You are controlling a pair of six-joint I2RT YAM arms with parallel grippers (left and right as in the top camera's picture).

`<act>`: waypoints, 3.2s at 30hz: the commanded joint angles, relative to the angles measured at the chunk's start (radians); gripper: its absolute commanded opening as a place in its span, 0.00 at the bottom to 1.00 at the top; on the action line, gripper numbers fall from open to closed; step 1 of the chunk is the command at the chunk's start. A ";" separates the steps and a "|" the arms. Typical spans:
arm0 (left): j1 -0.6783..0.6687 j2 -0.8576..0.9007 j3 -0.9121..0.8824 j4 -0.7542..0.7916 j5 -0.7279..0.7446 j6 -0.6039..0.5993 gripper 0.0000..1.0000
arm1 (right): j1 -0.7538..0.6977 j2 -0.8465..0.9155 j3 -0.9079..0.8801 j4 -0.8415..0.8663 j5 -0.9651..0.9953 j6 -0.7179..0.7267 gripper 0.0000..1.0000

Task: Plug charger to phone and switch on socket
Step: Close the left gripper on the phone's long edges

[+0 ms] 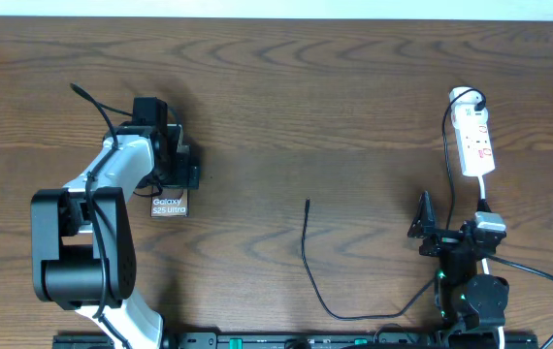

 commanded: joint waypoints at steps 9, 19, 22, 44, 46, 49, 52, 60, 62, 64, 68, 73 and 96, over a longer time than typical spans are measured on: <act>0.003 0.033 -0.035 0.000 -0.016 -0.011 0.88 | 0.006 -0.005 -0.001 -0.004 -0.002 -0.014 0.99; 0.003 0.033 -0.035 0.000 -0.016 -0.011 0.83 | 0.006 -0.005 -0.001 -0.004 -0.002 -0.014 0.99; 0.003 0.033 -0.035 0.000 -0.016 -0.011 0.82 | 0.006 -0.005 -0.001 -0.004 -0.002 -0.014 0.99; 0.003 0.033 -0.035 -0.005 -0.016 -0.011 0.76 | 0.006 -0.005 -0.001 -0.004 -0.002 -0.014 0.99; 0.003 0.033 -0.035 -0.005 -0.016 -0.011 0.76 | 0.006 -0.005 -0.001 -0.004 -0.002 -0.014 0.99; 0.003 0.033 -0.035 -0.005 -0.016 -0.011 0.76 | 0.006 -0.005 -0.001 -0.004 -0.002 -0.014 0.99; 0.003 0.033 -0.035 -0.005 -0.016 -0.011 0.75 | 0.006 -0.005 -0.001 -0.004 -0.002 -0.014 0.99; 0.003 0.033 -0.035 -0.005 -0.016 -0.011 0.72 | 0.006 -0.005 -0.001 -0.004 -0.002 -0.014 0.99; 0.003 0.033 -0.035 -0.005 -0.016 -0.011 0.72 | 0.006 -0.005 -0.001 -0.004 -0.002 -0.014 0.99; 0.003 0.033 -0.035 -0.005 -0.016 -0.011 0.71 | 0.006 -0.005 -0.001 -0.004 -0.002 -0.014 0.99; 0.003 0.033 -0.035 -0.005 -0.016 -0.011 0.72 | 0.006 -0.005 -0.001 -0.004 -0.002 -0.014 0.99; 0.003 0.033 -0.035 -0.005 -0.016 -0.011 0.71 | 0.006 -0.005 -0.001 -0.004 -0.002 -0.014 0.99; 0.003 0.033 -0.035 -0.005 -0.016 -0.011 0.65 | 0.006 -0.005 -0.001 -0.004 -0.002 -0.014 0.99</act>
